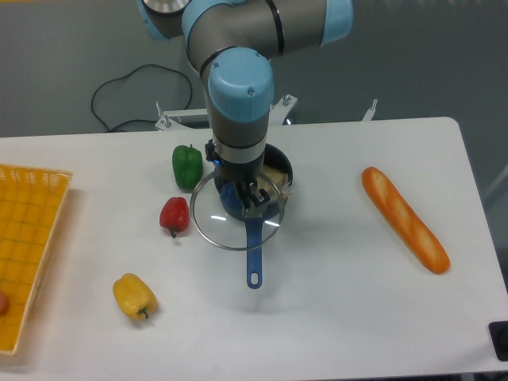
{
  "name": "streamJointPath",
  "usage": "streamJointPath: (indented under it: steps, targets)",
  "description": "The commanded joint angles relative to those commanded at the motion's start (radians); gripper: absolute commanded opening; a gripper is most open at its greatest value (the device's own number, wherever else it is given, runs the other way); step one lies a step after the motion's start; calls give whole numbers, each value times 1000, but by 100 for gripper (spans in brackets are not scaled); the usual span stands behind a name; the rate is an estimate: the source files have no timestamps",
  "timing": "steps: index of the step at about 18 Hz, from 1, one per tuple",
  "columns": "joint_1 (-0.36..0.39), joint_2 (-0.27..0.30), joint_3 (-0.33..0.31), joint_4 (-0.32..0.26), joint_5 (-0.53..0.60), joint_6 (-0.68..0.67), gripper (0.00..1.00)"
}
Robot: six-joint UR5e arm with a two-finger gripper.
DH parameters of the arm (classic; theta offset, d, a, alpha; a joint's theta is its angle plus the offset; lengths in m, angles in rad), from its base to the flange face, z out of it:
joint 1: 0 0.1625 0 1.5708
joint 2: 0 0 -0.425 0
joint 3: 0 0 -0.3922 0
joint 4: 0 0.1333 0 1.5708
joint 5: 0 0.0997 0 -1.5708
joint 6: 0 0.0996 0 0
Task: Close the pot lid
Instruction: 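Hold the glass lid by its knob above the blue saucepan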
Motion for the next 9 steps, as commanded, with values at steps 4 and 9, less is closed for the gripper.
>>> streamJointPath:
  steps: [4,9]
  targets:
    - [-2,2,-6,0,3,5,40]
    - [-5,15,-74,5,11,11,40]
